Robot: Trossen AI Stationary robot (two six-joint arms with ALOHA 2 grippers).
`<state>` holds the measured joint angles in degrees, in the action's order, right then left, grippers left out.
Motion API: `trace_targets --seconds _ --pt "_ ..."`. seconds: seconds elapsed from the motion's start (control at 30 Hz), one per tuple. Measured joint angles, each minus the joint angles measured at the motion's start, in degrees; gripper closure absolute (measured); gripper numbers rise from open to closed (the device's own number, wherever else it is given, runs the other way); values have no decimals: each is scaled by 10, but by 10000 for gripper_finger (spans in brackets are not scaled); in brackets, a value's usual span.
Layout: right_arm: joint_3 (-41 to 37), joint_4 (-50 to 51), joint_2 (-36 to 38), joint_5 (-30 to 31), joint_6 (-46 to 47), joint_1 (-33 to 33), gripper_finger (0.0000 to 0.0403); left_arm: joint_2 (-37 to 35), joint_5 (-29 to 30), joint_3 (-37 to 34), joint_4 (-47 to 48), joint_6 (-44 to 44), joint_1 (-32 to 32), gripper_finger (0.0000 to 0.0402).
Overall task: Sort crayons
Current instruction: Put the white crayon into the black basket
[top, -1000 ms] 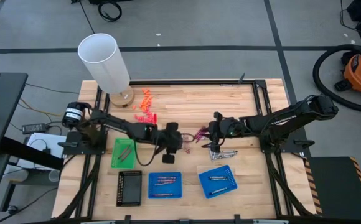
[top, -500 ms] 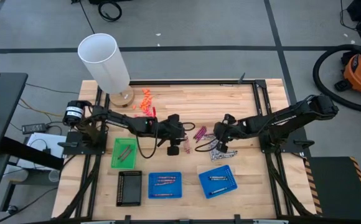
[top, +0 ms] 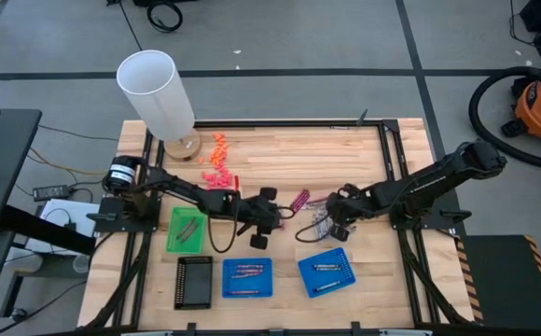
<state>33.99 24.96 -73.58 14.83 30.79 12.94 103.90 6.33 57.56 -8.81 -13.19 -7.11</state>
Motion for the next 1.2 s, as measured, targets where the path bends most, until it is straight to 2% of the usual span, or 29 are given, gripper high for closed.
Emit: trace_targets --seconds 0.1,0.2,0.3,0.67,1.0,1.2 --pt "0 -64 -14 31 -70 2 320 2 0 -31 -100 -14 0 269" --pt "0 -133 -37 29 -134 -6 320 2 0 -78 -182 -6 0 269" --pt "1 -163 -74 25 -167 -23 320 -7 0 -110 -223 14 2 269" --pt "23 -207 -159 10 -233 -75 320 -35 27 -145 -213 49 -2 269" --pt "27 -223 -199 -14 -243 -83 321 -35 28 -145 -210 52 -1 269" --pt "27 -220 -199 -33 -244 -83 353 -35 28 -145 -210 52 -1 269"
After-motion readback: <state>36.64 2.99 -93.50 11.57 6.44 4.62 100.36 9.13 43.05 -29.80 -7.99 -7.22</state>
